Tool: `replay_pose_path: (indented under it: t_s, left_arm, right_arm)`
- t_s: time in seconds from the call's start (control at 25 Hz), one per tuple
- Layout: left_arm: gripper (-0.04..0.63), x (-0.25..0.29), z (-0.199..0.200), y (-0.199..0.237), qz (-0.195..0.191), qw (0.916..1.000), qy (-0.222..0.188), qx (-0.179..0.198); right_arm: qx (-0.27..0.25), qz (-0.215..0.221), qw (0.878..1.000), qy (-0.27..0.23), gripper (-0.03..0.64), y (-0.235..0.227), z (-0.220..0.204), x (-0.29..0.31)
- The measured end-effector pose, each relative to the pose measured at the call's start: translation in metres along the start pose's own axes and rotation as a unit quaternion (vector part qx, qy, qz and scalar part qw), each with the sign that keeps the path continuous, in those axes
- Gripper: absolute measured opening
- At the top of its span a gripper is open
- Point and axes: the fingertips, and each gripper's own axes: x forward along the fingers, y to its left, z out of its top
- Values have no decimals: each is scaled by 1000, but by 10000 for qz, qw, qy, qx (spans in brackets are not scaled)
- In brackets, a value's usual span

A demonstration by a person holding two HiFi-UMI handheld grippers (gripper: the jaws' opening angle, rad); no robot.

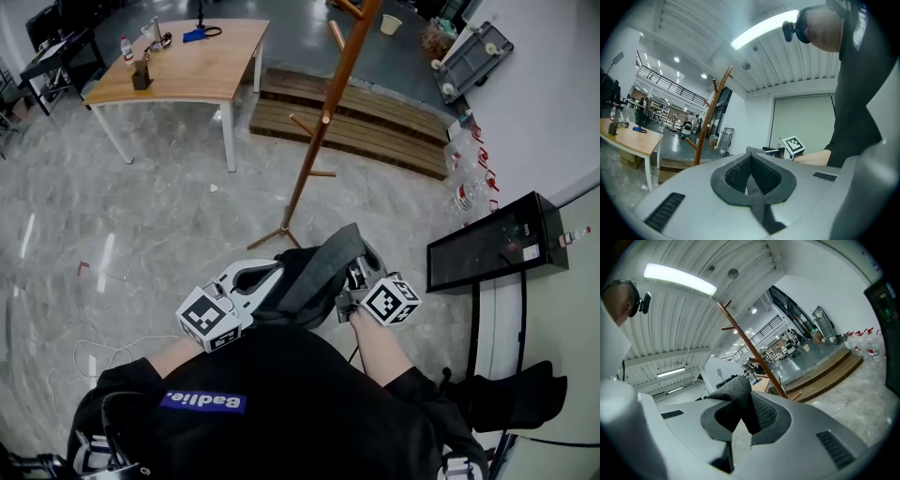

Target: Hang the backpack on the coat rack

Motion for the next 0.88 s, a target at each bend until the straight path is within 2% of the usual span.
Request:
replay_pose_path:
  t_s: [0.28,0.48,0.68,0.88]
  left_arm:
    - [9,-21,8,26,-70,9999,-74,-34]
    - [9,-15,4,39,-112,9999,-5,-91]
    - [9,16,-3,58,26,9999,95,-108]
    - [9,65,-12,85,386,9988,264,-162]
  right_arm:
    - [-204,-186,9995,-135,31,6,6,21]
    - [-186,-239,9994,-164,31,-4,9,37]
    - [-145,-153,9998,-70,31,-36,21,60]
    - [-7,163,9994,295,31,-78,25,97]
